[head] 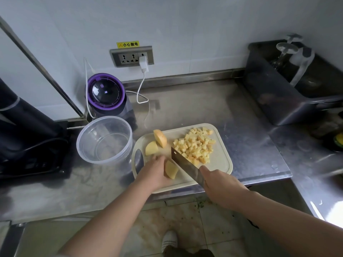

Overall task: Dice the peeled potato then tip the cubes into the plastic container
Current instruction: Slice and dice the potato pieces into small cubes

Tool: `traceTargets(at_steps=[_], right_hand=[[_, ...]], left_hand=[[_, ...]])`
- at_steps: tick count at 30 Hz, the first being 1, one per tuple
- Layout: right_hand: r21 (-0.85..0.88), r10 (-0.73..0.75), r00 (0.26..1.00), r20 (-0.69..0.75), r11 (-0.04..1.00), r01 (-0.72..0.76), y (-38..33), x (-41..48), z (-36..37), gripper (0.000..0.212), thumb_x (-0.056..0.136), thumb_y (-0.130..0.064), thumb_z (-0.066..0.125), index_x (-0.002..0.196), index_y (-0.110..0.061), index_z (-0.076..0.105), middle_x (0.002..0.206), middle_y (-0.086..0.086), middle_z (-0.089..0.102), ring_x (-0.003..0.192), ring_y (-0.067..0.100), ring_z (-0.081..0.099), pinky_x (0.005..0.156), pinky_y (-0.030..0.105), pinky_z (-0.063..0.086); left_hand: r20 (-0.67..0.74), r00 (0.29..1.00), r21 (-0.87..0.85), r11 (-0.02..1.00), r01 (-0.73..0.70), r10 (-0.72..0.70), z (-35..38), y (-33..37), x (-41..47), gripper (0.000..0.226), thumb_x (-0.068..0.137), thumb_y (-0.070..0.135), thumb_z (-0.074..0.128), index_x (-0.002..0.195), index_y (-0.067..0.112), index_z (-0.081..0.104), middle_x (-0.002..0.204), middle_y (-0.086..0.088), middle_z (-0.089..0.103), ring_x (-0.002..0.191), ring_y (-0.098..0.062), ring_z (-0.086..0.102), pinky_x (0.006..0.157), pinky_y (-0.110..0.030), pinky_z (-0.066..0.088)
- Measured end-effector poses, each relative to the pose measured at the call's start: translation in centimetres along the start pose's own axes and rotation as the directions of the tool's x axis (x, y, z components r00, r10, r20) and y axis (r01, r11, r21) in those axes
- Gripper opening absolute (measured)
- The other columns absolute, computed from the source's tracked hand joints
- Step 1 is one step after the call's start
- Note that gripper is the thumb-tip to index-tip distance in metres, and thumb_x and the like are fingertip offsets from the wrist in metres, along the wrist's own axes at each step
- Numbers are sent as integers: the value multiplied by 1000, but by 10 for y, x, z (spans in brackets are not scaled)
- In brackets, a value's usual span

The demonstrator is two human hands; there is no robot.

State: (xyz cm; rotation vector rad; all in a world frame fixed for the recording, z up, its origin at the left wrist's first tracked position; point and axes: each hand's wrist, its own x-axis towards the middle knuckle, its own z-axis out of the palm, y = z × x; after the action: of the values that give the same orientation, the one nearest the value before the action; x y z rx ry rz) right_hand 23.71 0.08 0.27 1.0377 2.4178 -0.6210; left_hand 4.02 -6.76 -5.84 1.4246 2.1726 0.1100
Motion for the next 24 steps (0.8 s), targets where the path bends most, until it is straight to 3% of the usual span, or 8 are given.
traceTargets(at_steps=[2,5,10,13,19,24], right_hand=[[-8,6,1000,9,1000,-6,-2,0,2,27,101,-13,39,127,-18,33,73,-2,47,61,13,50,51,26,41],[-25,6,1000,21,1000,-5,-7,-1,6,33,98,-8,42,127,-21,33,76,-1,50,65,13,53,55,27,46],[0,23,1000,11,1000,-23,-11,-1,8,35,96,-2,41,124,-20,32,73,0,48,59,12,47,46,23,34],[8,38,999,-3,999,-38,-14,1,9,36,94,0,43,123,-19,32,75,1,49,62,14,51,46,24,35],[39,34,999,4,999,-34,-24,4,15,36,96,-1,40,127,-19,31,74,1,49,64,14,52,52,26,41],[24,14,1000,27,1000,-15,-30,-1,14,43,97,-1,39,134,-19,28,75,0,47,61,10,47,48,21,36]], left_hand=[[-66,988,-108,986,129,-137,13,5,-5,68,74,52,72,129,22,47,125,2,52,111,-18,55,85,-29,48],[-159,966,-167,970,178,-204,26,15,-7,52,79,40,71,123,21,52,111,2,58,97,-18,58,77,-30,52],[-227,952,-143,974,177,-206,21,12,1,45,88,17,61,131,20,51,125,0,52,107,-20,58,82,-30,50],[-235,949,-189,967,169,-212,20,11,2,45,86,14,61,130,19,54,124,-2,52,108,-21,57,82,-26,47],[-265,926,-359,919,163,-268,18,14,2,16,93,19,53,95,14,68,85,2,65,79,-15,59,65,-23,38],[-227,906,-437,869,232,-357,15,13,4,15,91,15,56,97,13,69,94,0,69,80,-13,56,68,-24,40]])
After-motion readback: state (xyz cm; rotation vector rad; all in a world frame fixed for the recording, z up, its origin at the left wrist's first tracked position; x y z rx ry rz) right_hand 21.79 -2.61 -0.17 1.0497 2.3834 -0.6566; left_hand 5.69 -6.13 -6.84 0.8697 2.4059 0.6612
